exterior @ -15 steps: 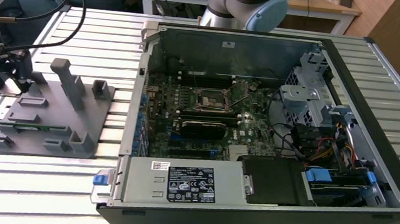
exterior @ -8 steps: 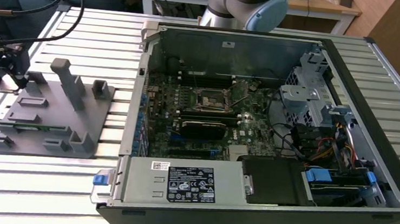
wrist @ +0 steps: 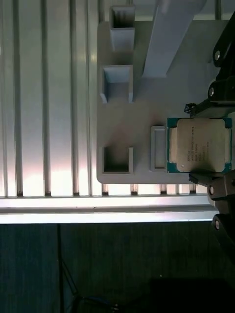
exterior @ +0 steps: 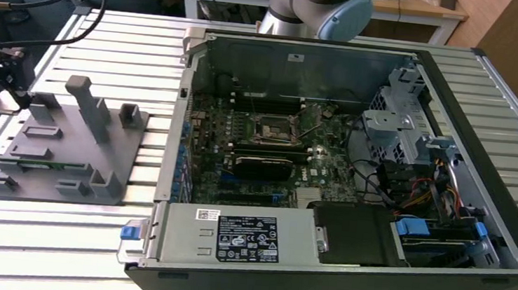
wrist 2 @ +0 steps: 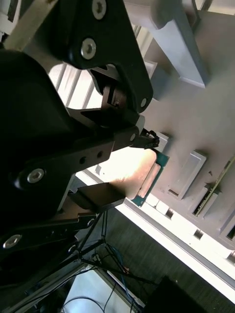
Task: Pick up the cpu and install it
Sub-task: 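Pick up the cpu and move it towards the insertion slot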
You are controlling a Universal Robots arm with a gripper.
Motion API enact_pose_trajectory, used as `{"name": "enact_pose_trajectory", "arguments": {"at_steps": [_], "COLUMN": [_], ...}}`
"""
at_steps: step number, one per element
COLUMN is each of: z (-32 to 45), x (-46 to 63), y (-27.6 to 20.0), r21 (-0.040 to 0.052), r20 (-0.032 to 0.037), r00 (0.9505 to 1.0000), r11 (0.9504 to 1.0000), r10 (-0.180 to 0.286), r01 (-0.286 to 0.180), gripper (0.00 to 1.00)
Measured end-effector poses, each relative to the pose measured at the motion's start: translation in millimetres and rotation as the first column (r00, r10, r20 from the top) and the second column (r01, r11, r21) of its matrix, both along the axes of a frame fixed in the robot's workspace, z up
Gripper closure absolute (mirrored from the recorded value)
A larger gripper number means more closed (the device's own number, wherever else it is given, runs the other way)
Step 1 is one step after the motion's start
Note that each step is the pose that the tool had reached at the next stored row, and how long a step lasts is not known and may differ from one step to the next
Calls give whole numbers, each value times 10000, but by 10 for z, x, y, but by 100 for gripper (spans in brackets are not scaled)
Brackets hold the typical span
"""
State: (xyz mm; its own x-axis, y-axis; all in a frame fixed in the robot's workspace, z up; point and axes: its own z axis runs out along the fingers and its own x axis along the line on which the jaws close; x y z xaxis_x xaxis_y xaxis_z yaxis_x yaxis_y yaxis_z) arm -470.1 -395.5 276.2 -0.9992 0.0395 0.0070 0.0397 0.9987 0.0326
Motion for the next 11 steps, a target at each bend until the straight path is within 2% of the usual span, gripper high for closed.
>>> {"name": "enact_pose_trajectory", "arguments": {"at_steps": [11], "z": [282], "x": [1], "y": [16], "r21": [-1], "r20": [0], "r00": [10000], "r11": [10000], "r10": [0], "r01": [0], "gripper": [47]}}
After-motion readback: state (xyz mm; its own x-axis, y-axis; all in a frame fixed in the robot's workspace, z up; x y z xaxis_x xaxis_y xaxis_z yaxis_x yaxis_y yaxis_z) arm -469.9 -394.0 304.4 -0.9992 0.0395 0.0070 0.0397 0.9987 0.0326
